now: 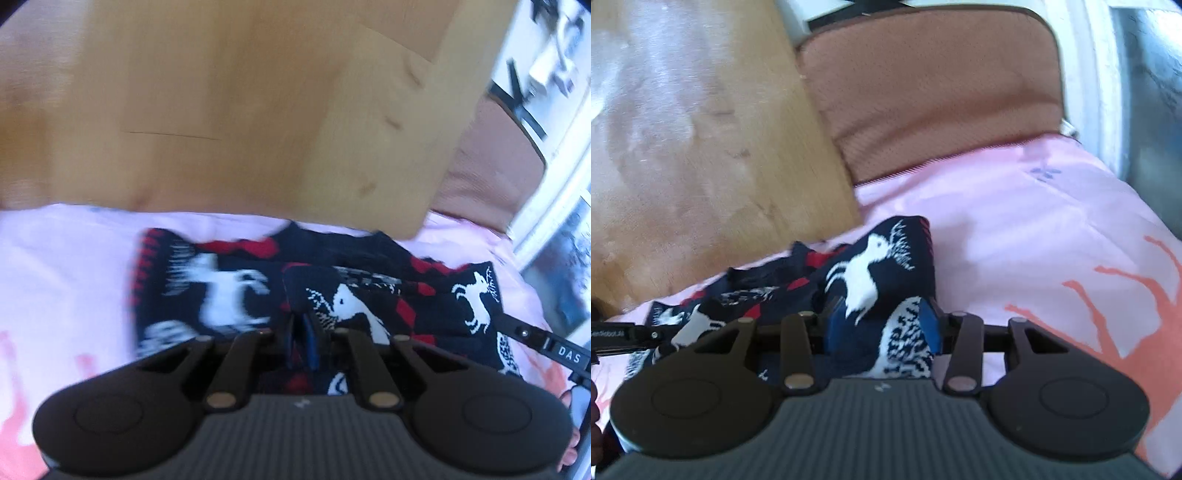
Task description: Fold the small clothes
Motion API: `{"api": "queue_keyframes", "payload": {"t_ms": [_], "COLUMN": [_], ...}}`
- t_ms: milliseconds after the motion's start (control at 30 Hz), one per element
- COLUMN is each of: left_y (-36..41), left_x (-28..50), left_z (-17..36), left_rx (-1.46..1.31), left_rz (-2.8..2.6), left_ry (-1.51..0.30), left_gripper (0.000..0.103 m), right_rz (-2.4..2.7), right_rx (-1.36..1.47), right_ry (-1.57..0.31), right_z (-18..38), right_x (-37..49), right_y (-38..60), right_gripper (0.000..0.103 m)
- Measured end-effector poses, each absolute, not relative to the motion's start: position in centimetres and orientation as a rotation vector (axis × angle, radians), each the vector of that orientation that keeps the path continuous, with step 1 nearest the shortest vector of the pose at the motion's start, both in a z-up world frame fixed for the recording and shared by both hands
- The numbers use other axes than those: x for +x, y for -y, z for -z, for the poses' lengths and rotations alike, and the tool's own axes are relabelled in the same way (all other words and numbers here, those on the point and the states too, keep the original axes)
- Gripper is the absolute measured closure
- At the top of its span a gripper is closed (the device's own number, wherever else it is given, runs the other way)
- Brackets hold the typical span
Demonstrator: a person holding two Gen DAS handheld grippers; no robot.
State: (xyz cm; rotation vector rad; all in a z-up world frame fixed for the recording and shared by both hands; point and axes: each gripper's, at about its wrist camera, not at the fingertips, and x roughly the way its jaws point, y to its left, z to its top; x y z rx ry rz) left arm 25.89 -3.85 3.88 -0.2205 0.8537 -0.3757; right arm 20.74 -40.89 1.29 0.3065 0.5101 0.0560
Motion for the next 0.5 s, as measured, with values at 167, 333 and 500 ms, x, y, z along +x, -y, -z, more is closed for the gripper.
{"api": "queue_keyframes", "payload": {"t_ms": [167, 333, 500], "left_y": [3.3, 3.6, 3.5], "left_x": [25.9, 25.5, 24.9], "left_z": [-2.5, -2.8, -3.8], "left_rx": [-0.221, -0.180, -0.134], "left_rz": [0.343, 0.318, 0.275], "left_ry": [-0.861, -0.833, -0.792], "left_gripper": [0.091, 0.084, 0.084], "right_rz": [-0.057, -0.052, -0.015], "right_rx": [0.154, 0.115, 0.049], "right_ry": [-0.537, -0.484, -0.554], "right_z": [-0.3, -1.0, 0.9], "right_x": [22.1, 20.5, 22.0], "right_y": [37.6, 37.7, 38.8], "right_gripper": [0.050, 0.051, 0.038]}}
